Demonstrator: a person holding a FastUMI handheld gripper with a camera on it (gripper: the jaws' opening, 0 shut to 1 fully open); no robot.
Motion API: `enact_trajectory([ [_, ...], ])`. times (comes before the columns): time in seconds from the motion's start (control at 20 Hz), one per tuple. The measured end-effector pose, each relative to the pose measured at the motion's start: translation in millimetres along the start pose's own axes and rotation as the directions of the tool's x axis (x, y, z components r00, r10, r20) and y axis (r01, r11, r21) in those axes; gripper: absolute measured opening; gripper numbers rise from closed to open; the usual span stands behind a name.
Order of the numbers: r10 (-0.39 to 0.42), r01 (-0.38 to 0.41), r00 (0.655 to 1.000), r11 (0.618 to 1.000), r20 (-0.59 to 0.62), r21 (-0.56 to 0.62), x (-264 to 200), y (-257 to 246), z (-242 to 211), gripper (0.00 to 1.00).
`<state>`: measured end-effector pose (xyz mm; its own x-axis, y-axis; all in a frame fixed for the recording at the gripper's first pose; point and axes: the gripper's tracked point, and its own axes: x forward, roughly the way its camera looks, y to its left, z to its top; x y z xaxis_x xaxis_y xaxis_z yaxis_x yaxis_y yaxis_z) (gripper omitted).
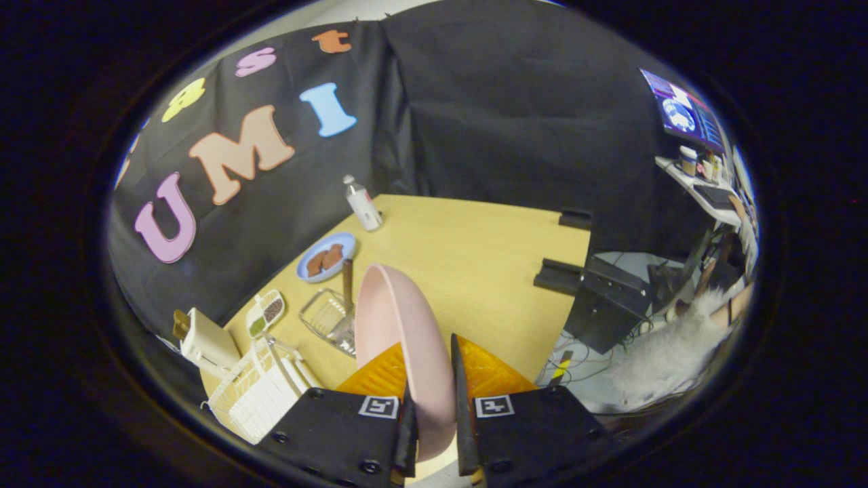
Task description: Take the plate from the dish rack, then take the spoon from the basket and place it into the plate.
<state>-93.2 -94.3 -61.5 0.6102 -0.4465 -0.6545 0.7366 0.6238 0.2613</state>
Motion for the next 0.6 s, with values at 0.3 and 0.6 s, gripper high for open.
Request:
enact_trajectory([
  [0.3, 0.051, -0.044, 0.994, 0.996, -0.098, 0.072, 30, 6, -37, 0.27],
  [0.6, 0.055, -0.038, 0.985, 0.994, -0.161, 0.104, 48, 0, -63, 0.33],
])
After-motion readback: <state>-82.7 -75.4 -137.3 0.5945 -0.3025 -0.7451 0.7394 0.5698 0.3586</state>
